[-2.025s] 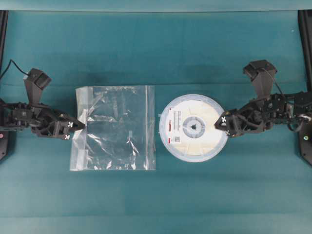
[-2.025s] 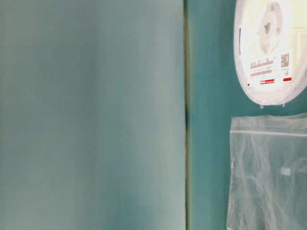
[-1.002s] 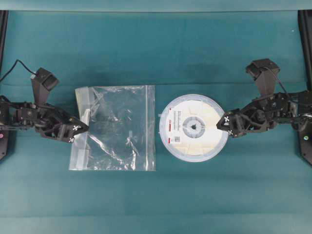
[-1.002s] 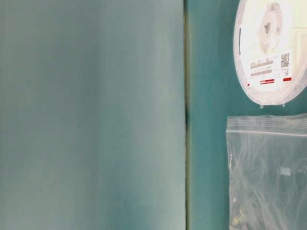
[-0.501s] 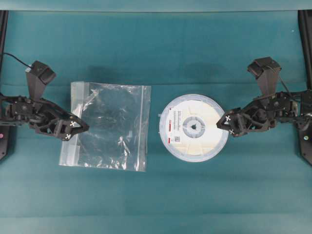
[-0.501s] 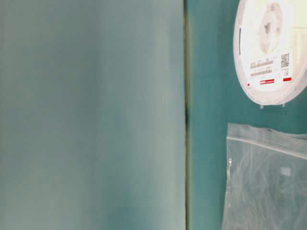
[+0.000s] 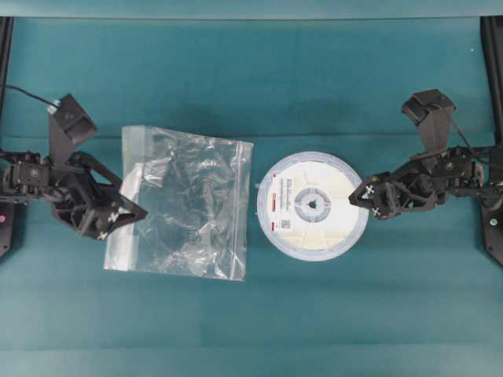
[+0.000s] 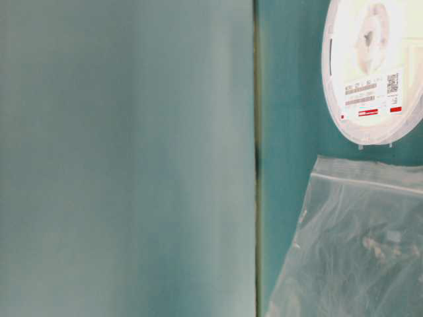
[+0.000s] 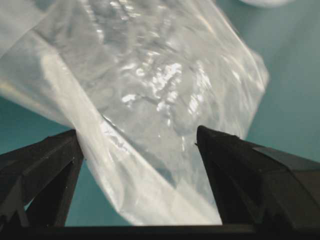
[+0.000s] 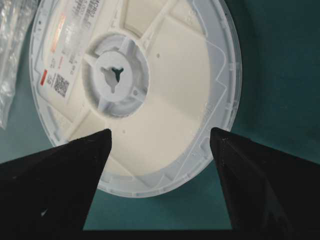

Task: Take out the reel from the clear zip bag.
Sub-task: 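Lift and drag the empty bag leftward with the left gripper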

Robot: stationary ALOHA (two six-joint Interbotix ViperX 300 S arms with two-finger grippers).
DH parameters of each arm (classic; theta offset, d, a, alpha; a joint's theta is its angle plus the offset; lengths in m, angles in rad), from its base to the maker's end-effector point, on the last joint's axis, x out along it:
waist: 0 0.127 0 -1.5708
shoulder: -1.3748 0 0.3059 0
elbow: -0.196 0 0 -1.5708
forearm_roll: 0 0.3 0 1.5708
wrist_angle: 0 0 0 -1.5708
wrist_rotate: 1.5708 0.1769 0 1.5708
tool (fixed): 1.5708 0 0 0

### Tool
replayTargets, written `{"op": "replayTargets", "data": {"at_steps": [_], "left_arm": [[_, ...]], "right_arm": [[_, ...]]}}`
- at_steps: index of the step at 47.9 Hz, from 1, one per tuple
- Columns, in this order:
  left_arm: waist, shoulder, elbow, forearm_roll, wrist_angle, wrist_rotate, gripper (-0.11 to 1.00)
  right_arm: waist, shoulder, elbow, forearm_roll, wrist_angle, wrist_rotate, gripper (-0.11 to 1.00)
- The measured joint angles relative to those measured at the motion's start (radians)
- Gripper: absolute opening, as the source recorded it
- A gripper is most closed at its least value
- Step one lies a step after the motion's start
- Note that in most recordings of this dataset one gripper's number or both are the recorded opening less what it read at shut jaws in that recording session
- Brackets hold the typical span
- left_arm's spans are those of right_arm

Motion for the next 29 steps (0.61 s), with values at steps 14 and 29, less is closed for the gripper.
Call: {"op": "replayTargets", "data": {"at_steps": [14,29], "left_arm": [[-0.003,-0.035,-0.020,0.002,0.060,0.245,0.94],[-0.003,-0.120,-0.028,0.002,0.094,0.457,0.94]], "right_arm": [[-0.002,-0.026,0.000,-0.012,0.000,0.002,0.90],[-0.002,-0.055,0.002,-0.014,0.057,0.000,0.90]]}}
